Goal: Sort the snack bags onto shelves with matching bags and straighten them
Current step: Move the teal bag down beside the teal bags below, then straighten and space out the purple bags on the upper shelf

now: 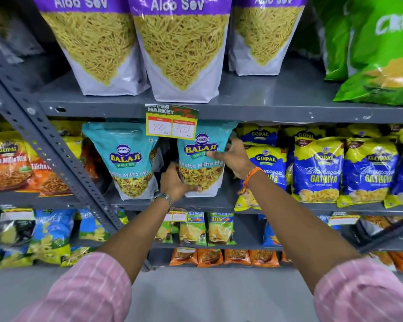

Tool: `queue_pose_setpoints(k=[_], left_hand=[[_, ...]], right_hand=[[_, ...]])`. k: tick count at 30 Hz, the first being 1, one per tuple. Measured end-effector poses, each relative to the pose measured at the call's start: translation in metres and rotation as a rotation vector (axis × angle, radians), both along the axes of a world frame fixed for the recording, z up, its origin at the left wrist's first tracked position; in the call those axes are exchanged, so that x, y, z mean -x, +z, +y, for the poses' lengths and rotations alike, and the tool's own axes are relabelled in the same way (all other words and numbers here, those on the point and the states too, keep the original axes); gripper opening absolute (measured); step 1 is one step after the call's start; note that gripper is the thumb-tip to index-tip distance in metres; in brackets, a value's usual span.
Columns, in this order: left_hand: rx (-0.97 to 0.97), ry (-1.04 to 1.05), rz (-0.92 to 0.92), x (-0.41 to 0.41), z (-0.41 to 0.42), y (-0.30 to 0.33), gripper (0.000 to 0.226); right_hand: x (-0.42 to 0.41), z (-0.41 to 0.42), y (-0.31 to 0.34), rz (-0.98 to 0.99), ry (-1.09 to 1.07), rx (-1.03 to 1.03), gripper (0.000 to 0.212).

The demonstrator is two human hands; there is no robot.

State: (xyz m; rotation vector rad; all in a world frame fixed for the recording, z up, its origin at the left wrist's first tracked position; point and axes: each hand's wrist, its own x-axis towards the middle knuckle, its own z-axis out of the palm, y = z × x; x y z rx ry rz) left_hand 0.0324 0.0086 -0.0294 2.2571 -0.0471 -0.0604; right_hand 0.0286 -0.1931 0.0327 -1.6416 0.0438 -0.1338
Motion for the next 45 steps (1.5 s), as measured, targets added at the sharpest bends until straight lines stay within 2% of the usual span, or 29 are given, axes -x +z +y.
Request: queue_pose_setpoints(k=[4, 8, 11, 22, 25, 29, 34, 37, 40, 45], left_hand=[[0.017, 0.02, -0.002, -0.008, 0.002, -0.014, 0.104], [0.046, 0.046, -0.001, -0.01, 0.002, -0.027, 0.104], [0.073, 0.074, 0.003, -0.013, 0.0, -0.034, 0.104], [0.062, 0.069, 0.019, -0.001, -0.004, -0.03, 0.106], [0.164, 0.106, 0.0, 0.012, 0.005, -0.029, 0.114], [0.425, 0.2, 0.018, 0.053, 0.019, 0.001, 0.09], [0.48, 0.225, -0.282, 0.083, 0.045, 0.057, 0.068], [0.561, 0.231, -0.505, 0.082, 0.054, 0.119, 0.061], [0.534, 0.147, -0.658, 0.073, 0.057, 0.173, 0.055], [0.331, 0.021, -0.616, 0.042, 0.049, 0.229, 0.064]], right_hand=[[-0.011, 0.001, -0.019, 0.01, -0.014, 0.009, 0.053], [-0.012, 0.005, -0.029, 0.036, -0.016, 0.008, 0.065], [-0.014, 0.004, -0.031, 0.052, -0.018, 0.007, 0.062], [-0.004, 0.004, -0.029, 0.087, -0.044, 0.072, 0.074], [0.014, -0.002, -0.019, 0.059, -0.091, 0.069, 0.084], [0.064, -0.004, 0.003, -0.026, -0.312, 0.07, 0.077], [0.111, -0.004, 0.047, -0.267, -0.511, 0.105, 0.046], [0.115, -0.002, 0.097, -0.473, -0.561, 0.002, 0.036], [0.103, 0.002, 0.152, -0.594, -0.503, -0.094, 0.038], [0.054, 0.014, 0.228, -0.547, -0.264, -0.063, 0.061]])
